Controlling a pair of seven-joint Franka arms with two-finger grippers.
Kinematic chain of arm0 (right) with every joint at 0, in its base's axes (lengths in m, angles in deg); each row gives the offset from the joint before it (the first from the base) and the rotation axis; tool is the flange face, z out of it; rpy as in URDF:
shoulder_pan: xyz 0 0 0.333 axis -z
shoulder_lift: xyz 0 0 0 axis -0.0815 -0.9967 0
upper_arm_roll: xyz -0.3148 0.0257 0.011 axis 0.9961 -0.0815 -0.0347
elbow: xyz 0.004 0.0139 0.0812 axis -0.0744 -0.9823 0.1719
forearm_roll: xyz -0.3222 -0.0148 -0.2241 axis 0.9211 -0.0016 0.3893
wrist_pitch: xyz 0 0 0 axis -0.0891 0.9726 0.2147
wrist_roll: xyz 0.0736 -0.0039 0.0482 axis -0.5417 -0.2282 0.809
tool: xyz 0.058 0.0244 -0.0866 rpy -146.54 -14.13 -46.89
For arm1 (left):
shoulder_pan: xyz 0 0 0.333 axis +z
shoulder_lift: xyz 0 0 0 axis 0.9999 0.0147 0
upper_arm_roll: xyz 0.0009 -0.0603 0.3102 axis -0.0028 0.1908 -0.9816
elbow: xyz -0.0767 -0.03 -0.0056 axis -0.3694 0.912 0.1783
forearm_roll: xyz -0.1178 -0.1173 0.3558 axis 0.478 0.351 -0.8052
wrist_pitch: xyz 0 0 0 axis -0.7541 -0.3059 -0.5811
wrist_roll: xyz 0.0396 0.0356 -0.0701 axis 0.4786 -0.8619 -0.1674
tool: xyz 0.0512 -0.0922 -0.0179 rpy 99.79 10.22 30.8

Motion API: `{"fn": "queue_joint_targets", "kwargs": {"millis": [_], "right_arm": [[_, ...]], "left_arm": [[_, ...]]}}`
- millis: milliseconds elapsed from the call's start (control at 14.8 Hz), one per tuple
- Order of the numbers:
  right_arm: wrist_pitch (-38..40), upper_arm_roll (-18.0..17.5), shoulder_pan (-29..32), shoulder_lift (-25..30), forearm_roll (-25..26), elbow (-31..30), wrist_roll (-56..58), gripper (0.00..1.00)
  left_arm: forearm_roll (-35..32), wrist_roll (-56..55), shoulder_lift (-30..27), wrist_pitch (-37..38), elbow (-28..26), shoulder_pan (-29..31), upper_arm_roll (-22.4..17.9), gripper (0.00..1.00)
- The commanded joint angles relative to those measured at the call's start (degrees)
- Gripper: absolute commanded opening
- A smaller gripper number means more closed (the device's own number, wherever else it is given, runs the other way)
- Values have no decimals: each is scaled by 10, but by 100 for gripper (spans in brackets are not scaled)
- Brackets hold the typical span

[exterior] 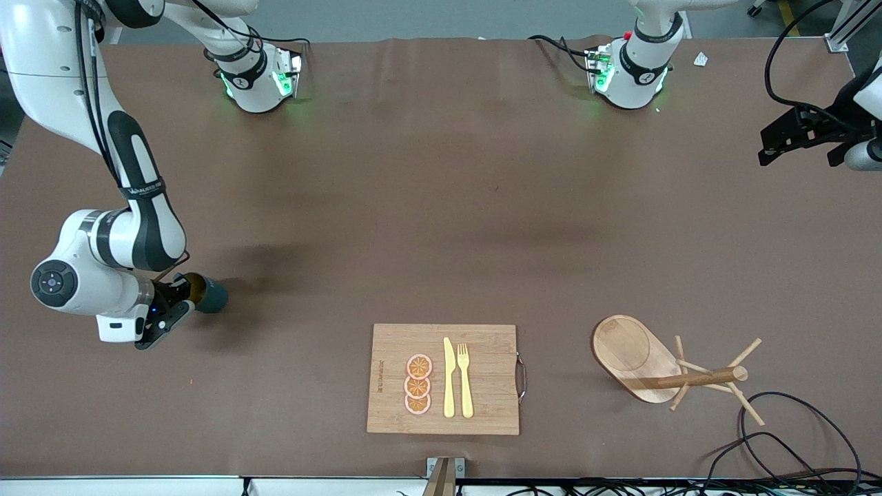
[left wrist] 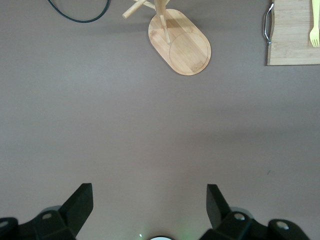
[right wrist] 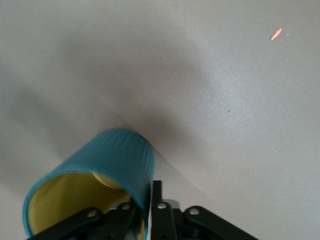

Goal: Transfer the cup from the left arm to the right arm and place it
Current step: 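Carry the mug away from the board with the right gripper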

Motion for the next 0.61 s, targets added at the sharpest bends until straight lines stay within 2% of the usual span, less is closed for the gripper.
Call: {"fn": "queue_joint_targets", "kwargs": {"millis": [0, 68, 270, 541], "right_arm": [[-1, -7, 6, 5, -8, 5, 3, 87], [2, -7, 5, 5, -14, 13, 2, 100], [7, -7, 6, 16, -19, 29, -2, 100], [56, -5, 7, 83, -50, 38, -73, 100]], "left_arm": [[-11, 12, -17, 5, -13, 4, 5, 100], [-11, 12, -18, 4, -15, 3, 5, 100], [-11, 11, -26, 3, -28, 3, 6, 100], [-11, 2, -34, -11, -60, 3, 30, 100]]}}
